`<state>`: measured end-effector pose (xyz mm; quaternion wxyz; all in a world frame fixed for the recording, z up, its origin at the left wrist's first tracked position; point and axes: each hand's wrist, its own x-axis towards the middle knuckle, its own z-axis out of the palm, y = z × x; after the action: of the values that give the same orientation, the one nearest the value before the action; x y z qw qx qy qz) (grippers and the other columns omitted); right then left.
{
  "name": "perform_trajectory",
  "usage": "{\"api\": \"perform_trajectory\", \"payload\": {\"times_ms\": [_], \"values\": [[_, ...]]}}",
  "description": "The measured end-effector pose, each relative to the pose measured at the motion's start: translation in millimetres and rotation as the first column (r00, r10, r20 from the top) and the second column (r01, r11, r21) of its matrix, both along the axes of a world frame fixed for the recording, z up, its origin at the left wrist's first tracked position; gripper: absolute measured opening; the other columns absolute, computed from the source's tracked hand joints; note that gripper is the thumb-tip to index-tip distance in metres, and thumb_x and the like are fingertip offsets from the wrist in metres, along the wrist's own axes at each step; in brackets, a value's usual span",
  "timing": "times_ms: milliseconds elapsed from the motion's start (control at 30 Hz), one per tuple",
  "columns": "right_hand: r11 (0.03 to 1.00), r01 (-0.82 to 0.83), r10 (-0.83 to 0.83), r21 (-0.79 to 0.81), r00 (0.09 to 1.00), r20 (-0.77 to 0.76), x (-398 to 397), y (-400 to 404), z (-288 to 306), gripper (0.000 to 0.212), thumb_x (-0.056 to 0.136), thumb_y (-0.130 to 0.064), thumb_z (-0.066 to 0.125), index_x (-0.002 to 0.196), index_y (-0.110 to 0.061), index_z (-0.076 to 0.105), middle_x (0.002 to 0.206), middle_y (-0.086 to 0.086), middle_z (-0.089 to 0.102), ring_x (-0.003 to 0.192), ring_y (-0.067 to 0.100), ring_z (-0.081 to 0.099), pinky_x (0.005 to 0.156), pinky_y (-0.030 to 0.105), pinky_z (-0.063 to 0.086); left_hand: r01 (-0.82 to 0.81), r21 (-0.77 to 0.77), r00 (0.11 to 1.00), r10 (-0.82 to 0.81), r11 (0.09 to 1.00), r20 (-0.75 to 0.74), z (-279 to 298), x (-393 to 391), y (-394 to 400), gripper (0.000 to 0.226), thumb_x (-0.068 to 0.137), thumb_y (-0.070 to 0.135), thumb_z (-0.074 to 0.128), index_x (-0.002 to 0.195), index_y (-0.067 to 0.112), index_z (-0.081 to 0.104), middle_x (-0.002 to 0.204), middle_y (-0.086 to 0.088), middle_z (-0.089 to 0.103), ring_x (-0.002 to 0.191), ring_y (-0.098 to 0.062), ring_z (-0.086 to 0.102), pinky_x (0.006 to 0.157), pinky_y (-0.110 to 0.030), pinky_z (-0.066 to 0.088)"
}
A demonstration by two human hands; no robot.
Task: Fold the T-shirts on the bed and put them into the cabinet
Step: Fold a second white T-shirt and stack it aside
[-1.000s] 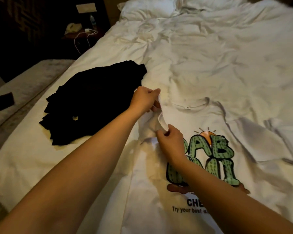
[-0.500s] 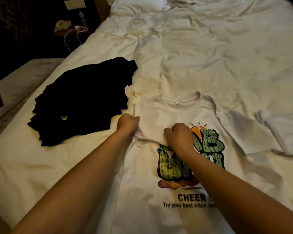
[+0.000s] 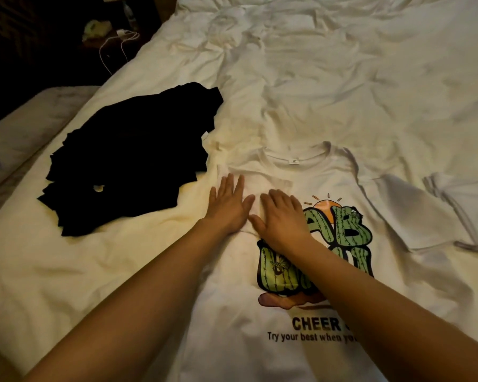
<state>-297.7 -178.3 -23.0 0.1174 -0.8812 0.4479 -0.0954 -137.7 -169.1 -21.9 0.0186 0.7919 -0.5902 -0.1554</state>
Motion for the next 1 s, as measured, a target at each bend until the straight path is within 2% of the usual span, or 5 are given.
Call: {"api": "perform_trajectory", "payload": {"times_ms": [233, 367, 567, 700, 1000], "values": [[0.992, -0.076, 0.086, 0.106, 0.992, -0.09, -11.3, -3.8, 0.4, 0.072, 0.102, -0.059, 0.024, 0.158, -0.017, 0.01, 0.166, 0.007, 0.007, 0.153, 0.021, -0.002, 0.124, 0.043, -0.004, -0.014, 0.027, 0.995, 0.011, 1.0, 0.103, -2.6, -2.8, 1.1, 0.067, 0.104, 0.056, 0.014, 0.159, 0.025, -0.009, 0.167, -0.005, -0.013, 0.153, -0.019, -0.015, 0.122, -0.048, -0.012], [0.998, -0.056, 0.056, -0.001, 0.998, 0.031, -40.0, -3.6, 7.8, 0.066, 0.1, -0.056, 0.036, 0.151, -0.013, 0.035, 0.157, 0.012, 0.035, 0.148, 0.028, 0.023, 0.123, 0.044, 0.007, 0.071, -0.053, 0.97, -0.056, 0.996, 0.238, 11.7, -18.9, 5.8, 0.062, 0.106, 0.048, 0.017, 0.16, 0.021, 0.004, 0.168, -0.01, 0.005, 0.154, -0.025, -0.001, 0.123, -0.048, -0.008], [0.98, 0.107, -0.101, -0.166, 0.994, 0.041, -96.8, -1.6, 12.9, 0.04, 0.086, -0.032, 0.067, 0.118, -0.008, 0.063, 0.116, 0.014, 0.064, 0.111, 0.035, 0.057, 0.093, 0.045, 0.045, 0.321, -0.112, 0.944, -0.307, 0.94, 0.122, 24.2, -76.4, 7.9, 0.049, 0.108, 0.041, 0.025, 0.154, 0.025, 0.034, 0.165, -0.01, 0.019, 0.153, -0.026, 0.011, 0.123, -0.044, 0.003], [0.949, 0.225, -0.224, -0.22, 0.974, 0.03, -139.7, 4.4, 23.7, 0.031, 0.079, -0.028, 0.073, 0.102, -0.01, 0.064, 0.1, 0.012, 0.065, 0.096, 0.034, 0.058, 0.077, 0.043, 0.048, 0.433, -0.16, 0.9, -0.436, 0.887, 0.017, 30.8, -128.7, -0.9, 0.045, 0.107, 0.037, 0.034, 0.148, 0.022, 0.046, 0.149, -0.008, 0.046, 0.14, -0.029, 0.037, 0.113, -0.04, 0.026], [0.909, 0.327, -0.342, -0.258, 0.94, -0.012, -228.8, 3.1, 27.4, 0.033, 0.073, -0.035, 0.076, 0.093, -0.012, 0.066, 0.094, 0.01, 0.064, 0.092, 0.034, 0.058, 0.078, 0.042, 0.045, 0.399, -0.205, 0.857, -0.443, 0.894, -0.264, 36.5, -212.3, -20.6, 0.035, 0.106, 0.025, 0.041, 0.128, 0.014, 0.067, 0.129, -0.01, 0.066, 0.118, -0.031, 0.058, 0.099, -0.045, 0.046]]}}
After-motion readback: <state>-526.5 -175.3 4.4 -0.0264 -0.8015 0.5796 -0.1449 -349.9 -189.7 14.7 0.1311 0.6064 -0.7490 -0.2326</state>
